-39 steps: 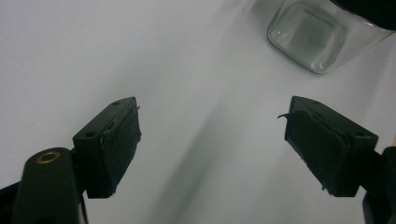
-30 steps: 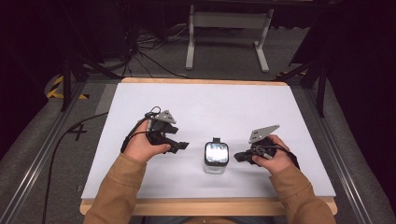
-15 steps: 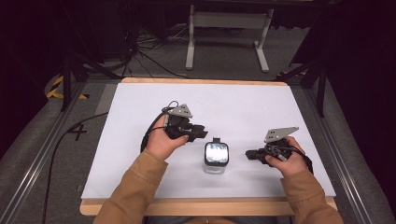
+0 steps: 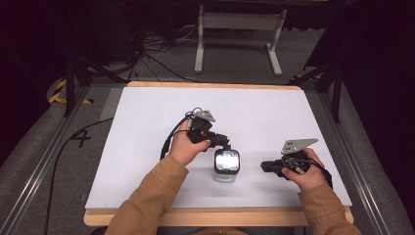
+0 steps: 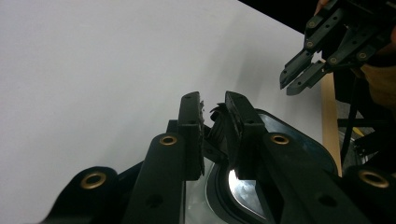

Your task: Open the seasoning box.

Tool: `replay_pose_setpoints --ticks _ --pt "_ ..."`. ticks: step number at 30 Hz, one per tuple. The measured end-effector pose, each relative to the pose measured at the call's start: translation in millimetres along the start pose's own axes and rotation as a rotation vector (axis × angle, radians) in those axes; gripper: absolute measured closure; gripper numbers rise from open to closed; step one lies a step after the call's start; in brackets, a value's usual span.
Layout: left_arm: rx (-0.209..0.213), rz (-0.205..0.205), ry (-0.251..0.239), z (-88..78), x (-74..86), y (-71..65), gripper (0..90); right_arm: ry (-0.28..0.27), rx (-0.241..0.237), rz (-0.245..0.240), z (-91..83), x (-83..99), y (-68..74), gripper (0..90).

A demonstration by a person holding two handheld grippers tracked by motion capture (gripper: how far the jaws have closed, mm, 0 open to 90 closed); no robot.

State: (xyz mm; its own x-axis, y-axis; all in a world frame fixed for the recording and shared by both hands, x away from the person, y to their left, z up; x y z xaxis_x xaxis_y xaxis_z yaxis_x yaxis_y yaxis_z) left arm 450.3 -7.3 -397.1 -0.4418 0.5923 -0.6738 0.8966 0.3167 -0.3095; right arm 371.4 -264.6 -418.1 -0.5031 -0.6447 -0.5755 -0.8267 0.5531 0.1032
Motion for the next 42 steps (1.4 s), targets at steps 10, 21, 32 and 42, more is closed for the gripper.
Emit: replay_pose_setpoints --ticks 10,21,32,42 --pt "-0.005 0.019 0.01 3.5 -2.2 -0.1 88.9 0.011 -0.012 -0.007 5.4 -0.7 1.9 83.4" --pt "-0.005 0.009 0.007 4.6 -2.2 -0.6 89.4 0.011 -0.014 -0.018 6.3 -3.0 6.0 82.9" --pt "0.019 -0.022 0.0 4.7 -1.1 1.5 89.3 -0.006 -0.056 -0.07 6.4 -14.6 25.1 89.1" --pt "0.013 -0.025 -0.005 5.2 -1.2 1.6 89.3 -0.036 -0.109 -0.127 16.0 -28.1 50.5 89.9"
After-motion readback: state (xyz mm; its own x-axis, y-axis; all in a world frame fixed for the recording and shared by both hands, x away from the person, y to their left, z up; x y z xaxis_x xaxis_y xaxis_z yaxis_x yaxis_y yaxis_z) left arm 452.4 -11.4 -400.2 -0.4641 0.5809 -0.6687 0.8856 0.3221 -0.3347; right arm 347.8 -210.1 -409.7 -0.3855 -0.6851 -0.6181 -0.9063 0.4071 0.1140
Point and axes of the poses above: each handheld gripper's, and its own axes: z roughly forward along the jaws, x roughly out of its underside, y roughly to its left, the point moved 4 cm from there along z, roughly forward along the jaws, and after that the axes turned 10 degrees about y, right-handed, at the moved point
